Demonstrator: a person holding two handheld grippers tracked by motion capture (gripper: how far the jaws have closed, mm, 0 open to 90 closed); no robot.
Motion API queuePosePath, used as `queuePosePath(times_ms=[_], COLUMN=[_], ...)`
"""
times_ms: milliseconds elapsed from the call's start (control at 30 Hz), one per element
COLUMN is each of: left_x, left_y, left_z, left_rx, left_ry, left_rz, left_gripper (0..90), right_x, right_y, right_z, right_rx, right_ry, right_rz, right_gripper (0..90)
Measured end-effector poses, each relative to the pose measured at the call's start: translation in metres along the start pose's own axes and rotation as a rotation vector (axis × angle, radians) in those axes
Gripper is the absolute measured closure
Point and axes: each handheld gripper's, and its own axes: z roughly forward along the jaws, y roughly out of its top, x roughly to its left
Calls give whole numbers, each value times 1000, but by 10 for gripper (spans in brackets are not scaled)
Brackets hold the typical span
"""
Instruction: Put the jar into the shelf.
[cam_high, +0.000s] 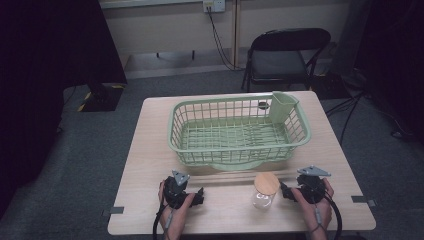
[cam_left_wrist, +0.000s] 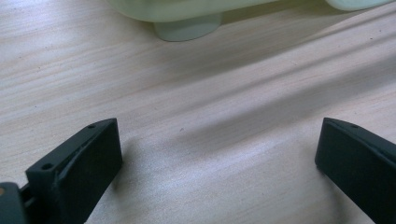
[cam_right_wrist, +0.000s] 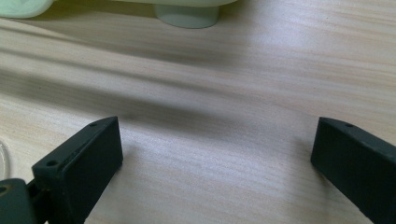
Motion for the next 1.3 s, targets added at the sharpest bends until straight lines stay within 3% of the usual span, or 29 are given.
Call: queuePosePath(times_ms=[433,633,867,1300], left_x=[0,0,0,0], left_y=[0,0,0,0], left_z=[0,0,0,0], left_rx=[0,0,0,0], left_ry=[0,0,0,0], left_rz=[0,0,0,0], left_gripper=[4,4,4,4], right_x=[0,0,4,9], right_y=[0,1,4,10], right_z=[0,-4,-20,-42], right_rx=[1,-14,-63,-119], right_ry=[3,34,70,69], right_rz=[3,14,31,5], right_gripper=[10,24,29,29])
